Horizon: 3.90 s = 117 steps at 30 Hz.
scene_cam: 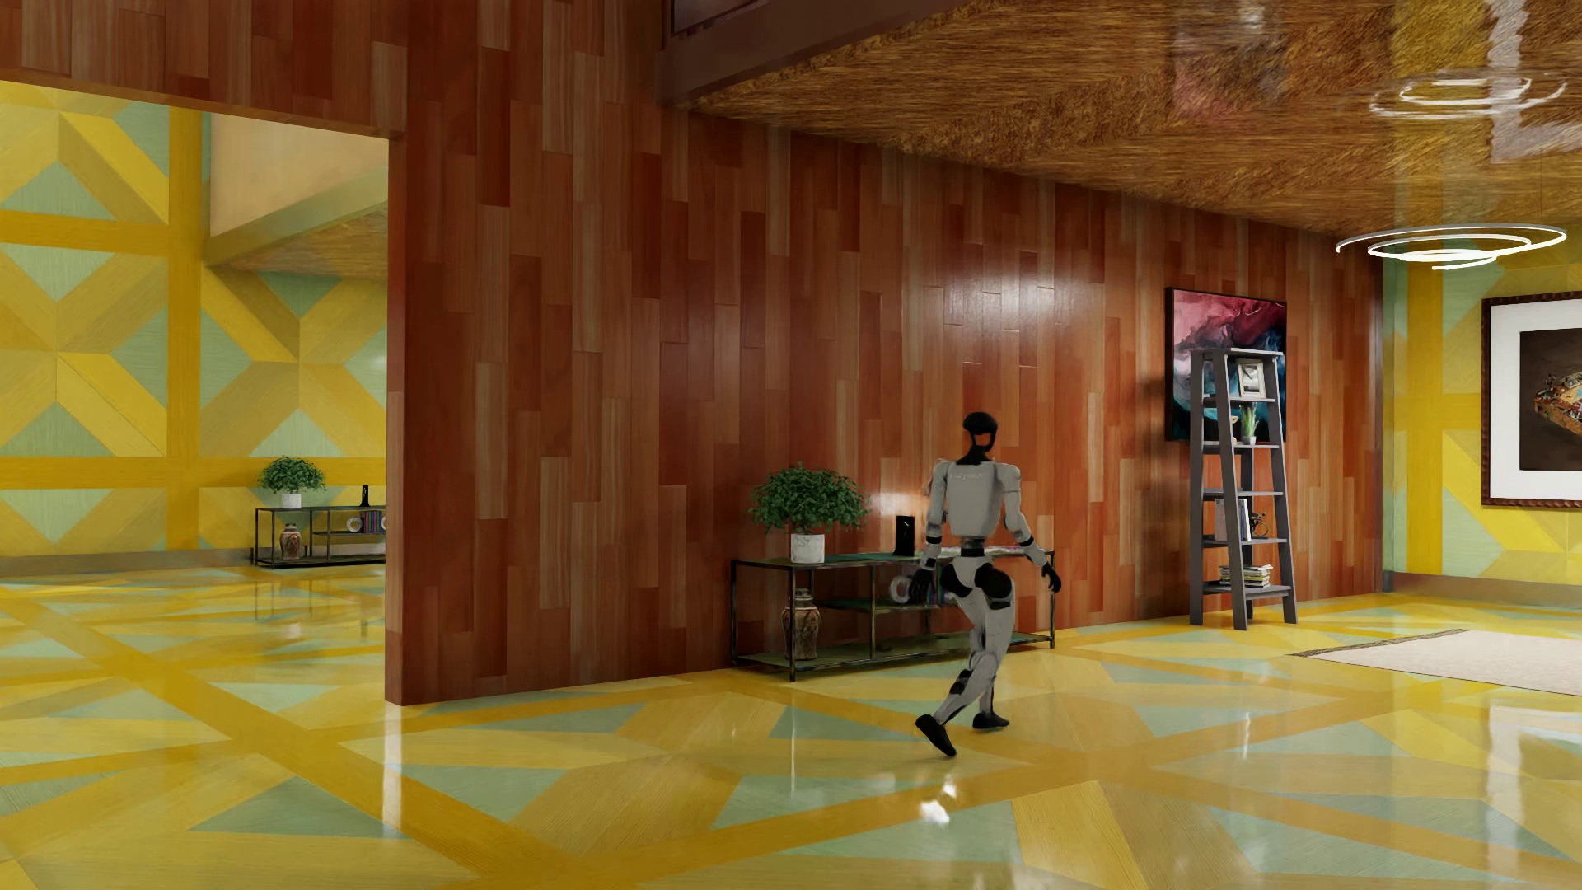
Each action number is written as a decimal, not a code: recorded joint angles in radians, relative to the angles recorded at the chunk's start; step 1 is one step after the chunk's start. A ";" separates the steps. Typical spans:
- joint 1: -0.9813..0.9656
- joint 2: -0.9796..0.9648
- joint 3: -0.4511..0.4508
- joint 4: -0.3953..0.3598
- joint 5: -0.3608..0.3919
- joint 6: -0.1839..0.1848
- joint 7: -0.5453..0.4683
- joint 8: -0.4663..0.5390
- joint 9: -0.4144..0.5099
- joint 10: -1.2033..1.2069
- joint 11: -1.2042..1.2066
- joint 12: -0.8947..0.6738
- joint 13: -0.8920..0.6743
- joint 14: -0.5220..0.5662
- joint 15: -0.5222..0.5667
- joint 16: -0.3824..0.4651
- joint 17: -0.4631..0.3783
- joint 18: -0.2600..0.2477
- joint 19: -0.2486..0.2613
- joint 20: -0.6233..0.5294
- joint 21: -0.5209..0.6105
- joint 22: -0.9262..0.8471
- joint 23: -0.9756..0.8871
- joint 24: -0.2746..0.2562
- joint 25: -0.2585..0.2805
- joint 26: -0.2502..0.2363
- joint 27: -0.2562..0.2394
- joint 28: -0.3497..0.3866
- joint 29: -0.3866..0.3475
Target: Head to the dark shelves
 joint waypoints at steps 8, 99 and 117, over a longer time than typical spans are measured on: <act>0.458 -0.708 -0.116 -0.071 -0.189 -0.087 0.060 0.066 0.001 -0.144 0.568 -0.440 0.335 -0.271 0.124 0.200 0.057 0.006 -0.026 -0.414 -0.086 0.184 -0.089 0.398 0.064 -0.128 0.024 -0.041 0.010; 0.866 -0.786 -0.171 -0.127 -0.025 -0.025 0.064 0.058 -0.021 -0.070 -0.195 -0.512 0.551 -0.272 0.243 0.197 0.169 0.041 -0.055 -0.467 -0.252 0.180 -0.016 0.116 -0.025 -0.051 0.038 -0.011 0.134; 0.077 -0.021 -0.038 0.128 0.157 0.080 0.338 -0.075 -0.022 -0.291 -0.360 -0.056 -0.081 -0.067 -0.259 0.101 -0.020 -0.073 0.062 -0.199 -0.088 0.091 -0.190 0.170 0.072 -0.035 -0.103 -0.083 -0.008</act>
